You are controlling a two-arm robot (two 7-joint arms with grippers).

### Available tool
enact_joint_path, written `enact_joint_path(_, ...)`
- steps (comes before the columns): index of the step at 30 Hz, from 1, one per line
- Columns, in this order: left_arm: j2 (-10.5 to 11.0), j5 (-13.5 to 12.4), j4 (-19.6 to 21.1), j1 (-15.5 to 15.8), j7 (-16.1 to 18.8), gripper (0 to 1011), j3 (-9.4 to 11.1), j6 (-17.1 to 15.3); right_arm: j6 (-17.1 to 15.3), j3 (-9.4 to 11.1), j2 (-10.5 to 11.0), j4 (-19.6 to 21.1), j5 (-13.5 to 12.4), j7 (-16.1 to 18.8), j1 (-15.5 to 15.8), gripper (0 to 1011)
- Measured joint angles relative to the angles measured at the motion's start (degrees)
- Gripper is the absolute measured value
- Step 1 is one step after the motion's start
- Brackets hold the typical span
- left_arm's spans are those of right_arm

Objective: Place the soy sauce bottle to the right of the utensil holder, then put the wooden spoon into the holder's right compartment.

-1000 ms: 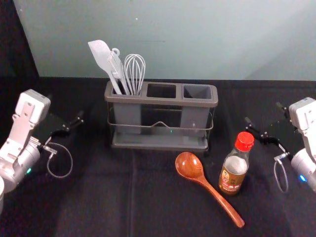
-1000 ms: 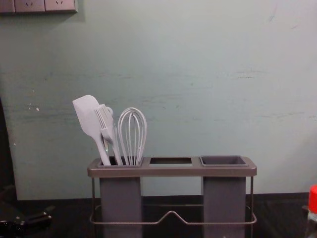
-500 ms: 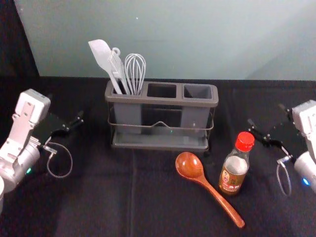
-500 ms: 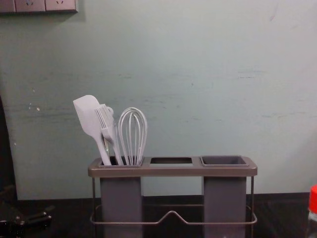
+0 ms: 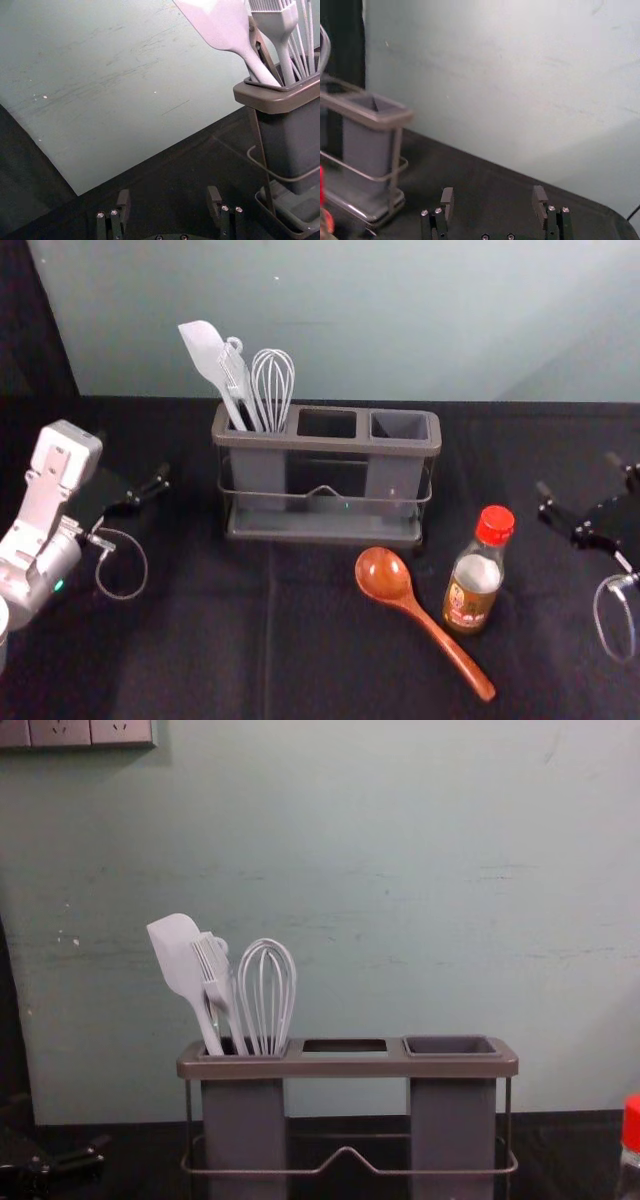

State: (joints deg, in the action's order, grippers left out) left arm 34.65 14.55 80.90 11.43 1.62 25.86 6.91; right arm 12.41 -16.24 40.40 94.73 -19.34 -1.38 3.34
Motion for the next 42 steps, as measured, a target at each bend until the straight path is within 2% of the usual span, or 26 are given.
enact_joint_path(6,0.0,0.0,0.0,0.0,0.0,1005,0.0,0.0,0.43,3.05,1.38,5.84,-2.68,1.26,4.11,1004)
enact_joint_path(7,0.0,0.0,0.0,0.0,0.0,1005,0.0,0.0,0.43,3.05,1.38,5.84,-2.68,1.26,4.11,1004)
enact_joint_path(10,0.0,0.0,0.0,0.0,0.0,1005,0.0,0.0,-0.22,4.47,2.0,8.63,-5.08,2.98,6.12,1004)
enact_joint_path(14,0.0,0.0,0.0,0.0,0.0,1005,0.0,0.0,-0.77,5.34,2.33,10.56,-6.86,4.58,7.83,1004)
enact_joint_path(25,0.0,0.0,0.0,0.0,0.0,1005,0.0,0.0,0.05,7.57,2.67,14.6,-8.55,7.53,12.86,1004)
enact_joint_path(35,0.0,0.0,0.0,0.0,0.0,1005,0.0,0.0,0.57,8.39,2.01,16.1,-9.11,9.9,14.11,1004)
enact_joint_path(39,0.0,0.0,0.0,0.0,0.0,1005,0.0,0.0,0.42,7.68,1.58,16.25,-9.34,11.46,13.64,1004)
enact_joint_path(42,0.0,0.0,0.0,0.0,0.0,1005,0.0,0.0,-0.37,6.42,0.92,16.15,-9.12,12.9,12.76,1004)
